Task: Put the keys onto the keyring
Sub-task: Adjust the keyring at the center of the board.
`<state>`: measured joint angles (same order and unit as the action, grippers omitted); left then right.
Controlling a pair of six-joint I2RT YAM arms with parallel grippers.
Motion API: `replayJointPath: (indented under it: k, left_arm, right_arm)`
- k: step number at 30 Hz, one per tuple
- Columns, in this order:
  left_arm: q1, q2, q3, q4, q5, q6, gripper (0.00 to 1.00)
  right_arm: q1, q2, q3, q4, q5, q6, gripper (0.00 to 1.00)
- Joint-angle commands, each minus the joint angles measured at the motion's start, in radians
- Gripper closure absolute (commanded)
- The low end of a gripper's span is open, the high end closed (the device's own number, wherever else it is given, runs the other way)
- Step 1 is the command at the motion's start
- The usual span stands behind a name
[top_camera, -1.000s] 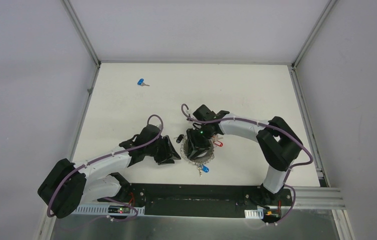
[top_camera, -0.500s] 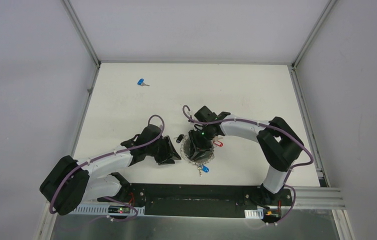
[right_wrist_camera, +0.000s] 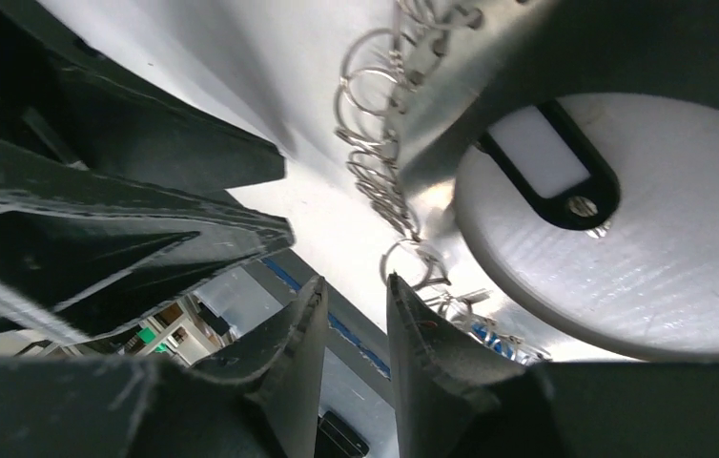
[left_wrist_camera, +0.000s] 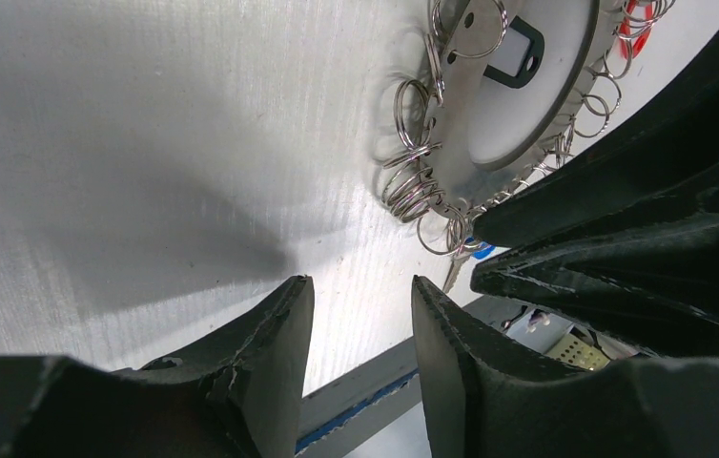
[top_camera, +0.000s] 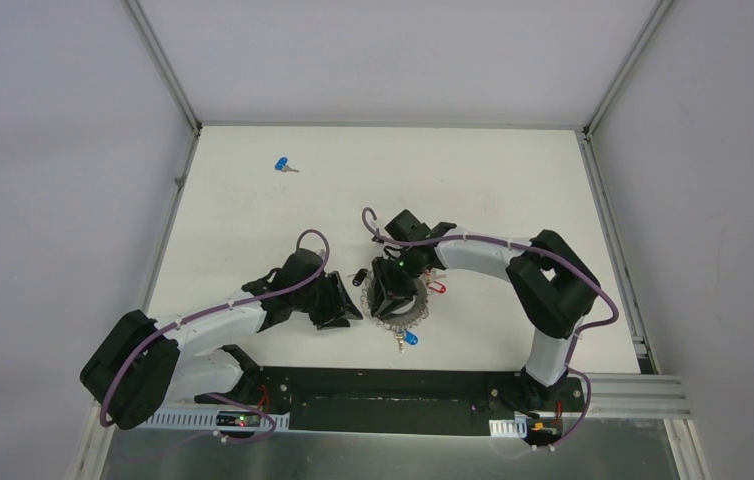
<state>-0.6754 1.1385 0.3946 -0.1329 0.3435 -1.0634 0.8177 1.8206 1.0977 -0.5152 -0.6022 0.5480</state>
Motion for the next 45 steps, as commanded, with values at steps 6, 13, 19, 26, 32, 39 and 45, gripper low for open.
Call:
replayJointPath:
  k: [6,13,19,26,32,39,45]
  left_arm:
    - [-0.009,-0.011,0.011,0.030,0.019,0.005,0.57]
    - [-0.009,-0.008,0.008,0.031,0.020,0.005,0.57]
    - [-0.009,0.000,0.004,0.040,0.021,0.005,0.57]
    - [-0.009,0.006,0.006,0.047,0.026,0.001,0.57]
    - [-0.009,-0.003,0.003,0.046,0.028,0.002,0.57]
    - [-0.009,-0.012,0.000,0.047,0.028,-0.001,0.57]
    - [-0.009,-0.013,0.000,0.051,0.030,0.003,0.58]
  right_arm:
    - [-0.007,-0.042,0.025,0.079,-0.038,0.042,0.68]
    - [-0.016,-0.074,-0.026,0.044,-0.006,0.013,0.68]
    - [-0.014,-0.070,-0.052,0.022,-0.021,0.001,0.68]
    - [0.000,-0.041,-0.051,0.065,-0.037,0.035,0.67]
    - [0.008,-0.015,-0.007,0.087,-0.038,0.050,0.67]
    - [-0.002,-0.032,0.041,0.106,-0.028,0.052,0.67]
    - [-0.026,-0.075,0.003,0.096,-0.012,0.037,0.67]
